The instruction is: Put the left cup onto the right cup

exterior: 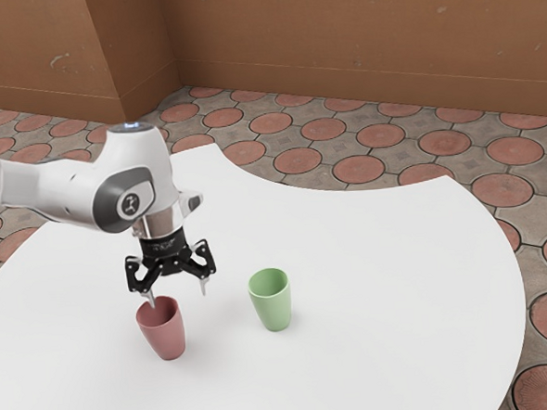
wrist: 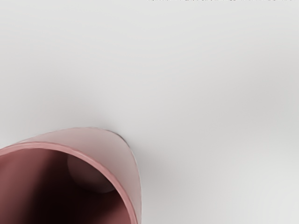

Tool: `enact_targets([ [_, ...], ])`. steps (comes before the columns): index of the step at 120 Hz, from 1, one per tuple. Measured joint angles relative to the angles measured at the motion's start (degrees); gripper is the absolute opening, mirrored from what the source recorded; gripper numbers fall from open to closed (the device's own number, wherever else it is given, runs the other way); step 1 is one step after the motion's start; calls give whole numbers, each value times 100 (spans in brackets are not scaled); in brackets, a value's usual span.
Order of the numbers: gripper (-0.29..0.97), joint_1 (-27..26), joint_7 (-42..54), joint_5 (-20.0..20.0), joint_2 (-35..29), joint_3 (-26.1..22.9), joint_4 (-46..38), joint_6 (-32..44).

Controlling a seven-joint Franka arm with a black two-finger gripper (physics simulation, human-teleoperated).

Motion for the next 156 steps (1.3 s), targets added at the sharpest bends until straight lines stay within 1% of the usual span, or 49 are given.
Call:
enact_targets([
  [37, 68, 24, -27, -1, 149, 0, -1, 71],
  [75, 59, 24, -46, -16, 257, 0, -2, 155],
  [131, 56, 24, -62, -66, 390, 11, 6, 245],
  [156, 51, 26, -65, -70, 396, 25, 6, 264],
])
